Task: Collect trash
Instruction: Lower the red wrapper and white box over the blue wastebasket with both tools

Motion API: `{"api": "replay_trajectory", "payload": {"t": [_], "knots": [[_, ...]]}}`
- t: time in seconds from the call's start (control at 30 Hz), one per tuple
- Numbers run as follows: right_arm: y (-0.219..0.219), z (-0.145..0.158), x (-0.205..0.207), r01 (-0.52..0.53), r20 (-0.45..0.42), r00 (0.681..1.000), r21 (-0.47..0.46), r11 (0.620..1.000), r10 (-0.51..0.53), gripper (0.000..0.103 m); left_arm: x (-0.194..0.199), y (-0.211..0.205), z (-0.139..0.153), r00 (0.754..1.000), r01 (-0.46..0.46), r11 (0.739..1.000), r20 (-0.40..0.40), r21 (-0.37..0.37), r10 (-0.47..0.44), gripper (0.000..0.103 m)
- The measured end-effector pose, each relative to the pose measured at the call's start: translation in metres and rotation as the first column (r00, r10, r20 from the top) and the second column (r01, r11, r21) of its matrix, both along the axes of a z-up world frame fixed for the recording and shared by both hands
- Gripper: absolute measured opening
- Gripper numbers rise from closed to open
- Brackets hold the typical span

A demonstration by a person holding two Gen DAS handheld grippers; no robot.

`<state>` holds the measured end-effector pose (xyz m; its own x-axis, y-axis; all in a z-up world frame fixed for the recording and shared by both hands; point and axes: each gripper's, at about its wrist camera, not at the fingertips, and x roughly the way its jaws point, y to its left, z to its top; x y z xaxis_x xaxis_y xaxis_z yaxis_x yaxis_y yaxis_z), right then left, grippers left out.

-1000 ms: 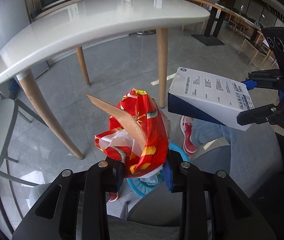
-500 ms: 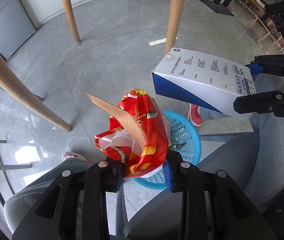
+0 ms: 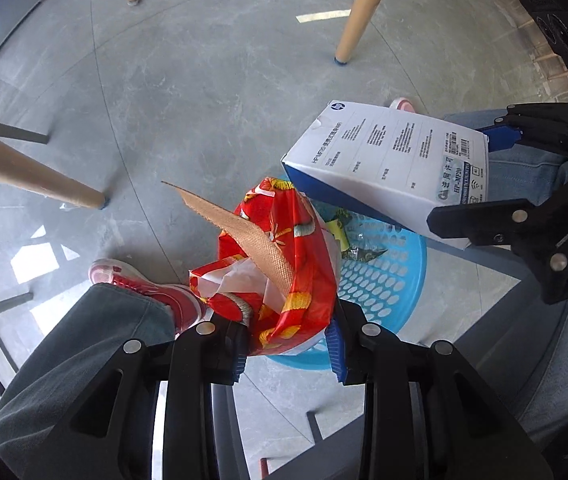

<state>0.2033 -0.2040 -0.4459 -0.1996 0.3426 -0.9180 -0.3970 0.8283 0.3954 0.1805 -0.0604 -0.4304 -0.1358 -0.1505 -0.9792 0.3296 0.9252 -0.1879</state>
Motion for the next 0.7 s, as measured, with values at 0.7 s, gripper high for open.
{"api": "replay_trajectory", "payload": {"t": [0.7], "knots": [[0.032,-0.115,-0.030,-0.233,-0.294,0.936,-0.108,0.966,0.193,0.074,-0.007,-0.020,-0.096,0.964,0.144,0.984,-0.239,0.100,-0.117,0.033]]}}
